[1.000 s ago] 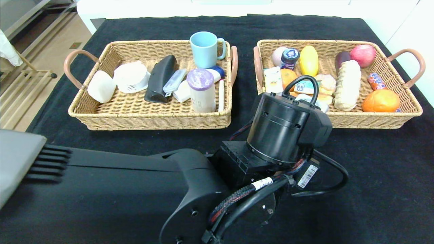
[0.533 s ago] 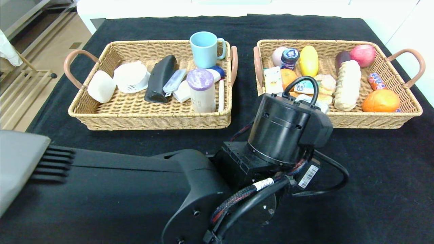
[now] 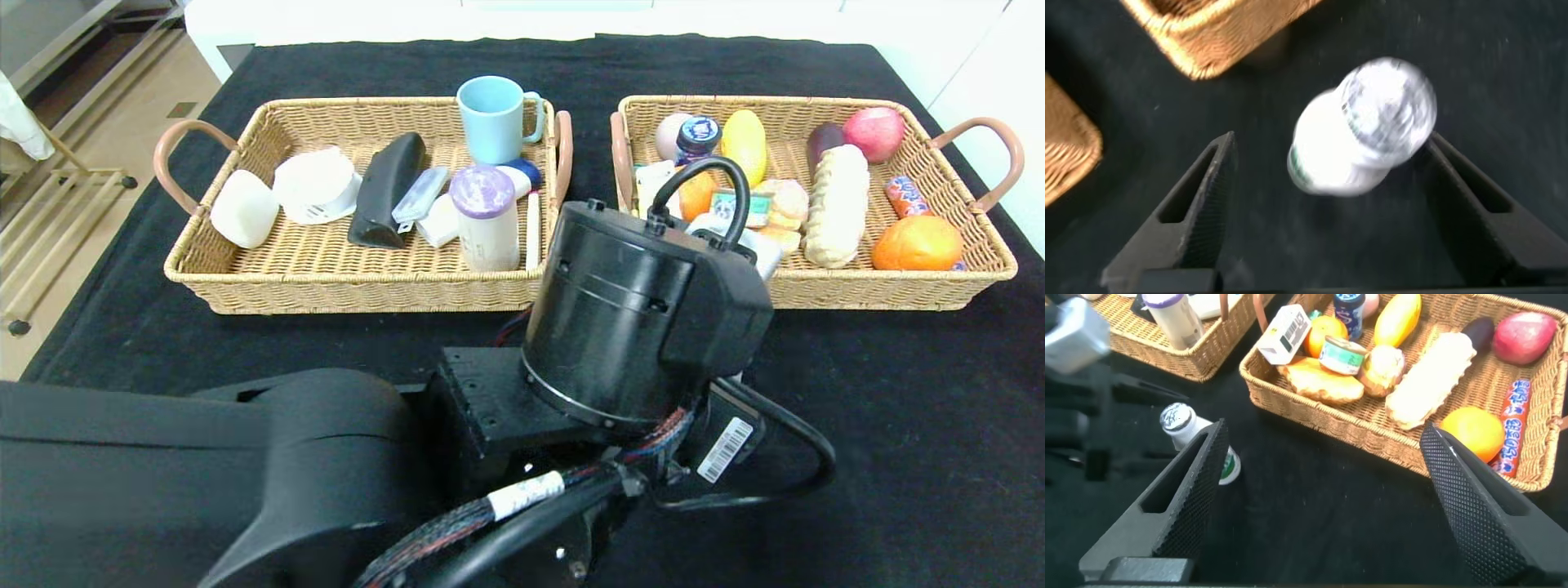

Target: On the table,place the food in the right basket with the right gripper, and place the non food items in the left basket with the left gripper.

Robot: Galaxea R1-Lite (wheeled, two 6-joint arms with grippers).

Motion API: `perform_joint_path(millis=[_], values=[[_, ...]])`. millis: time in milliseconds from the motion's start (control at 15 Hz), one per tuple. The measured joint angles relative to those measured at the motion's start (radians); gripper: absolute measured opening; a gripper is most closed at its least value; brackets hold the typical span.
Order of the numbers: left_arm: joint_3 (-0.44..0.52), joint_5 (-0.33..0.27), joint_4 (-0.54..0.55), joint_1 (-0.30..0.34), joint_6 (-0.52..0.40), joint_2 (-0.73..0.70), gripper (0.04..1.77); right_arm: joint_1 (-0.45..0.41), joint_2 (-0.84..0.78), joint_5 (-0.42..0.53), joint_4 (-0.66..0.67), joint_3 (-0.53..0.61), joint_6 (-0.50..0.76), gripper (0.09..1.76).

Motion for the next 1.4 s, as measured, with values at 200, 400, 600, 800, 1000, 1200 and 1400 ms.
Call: perform_joint_path(millis=[200,400,600,800,1000,1200,1400], values=[[0.096,-0.016,0.009,-0.014,0.027,-0.094,1.59,0.002,0.019,0.000,0.000,0.007,-0.004,1.71],[0.224,-0.033,0.011,-0.018,0.036,-0.227,1.63,0.006,0.036,0.024,-0.001,0.023,-0.026,1.71],[0.356,-0.066,0.027,-0.016,0.037,-0.380,1.66,0.002,0.058,0.045,-0.001,0.035,-0.045,1.71],[0.463,-0.152,0.072,0.052,0.033,-0.500,1.68,0.034,0.086,0.044,0.000,0.047,-0.049,1.71],[0.526,-0.252,0.074,0.221,0.028,-0.558,1.69,0.066,0.113,0.042,0.001,0.065,-0.070,1.71],[0.576,-0.361,0.078,0.377,0.028,-0.593,1.70,0.104,0.139,0.044,-0.001,0.085,-0.080,1.71],[0.598,-0.368,0.079,0.418,0.028,-0.607,1.70,0.128,0.164,0.042,-0.001,0.099,-0.085,1.71]])
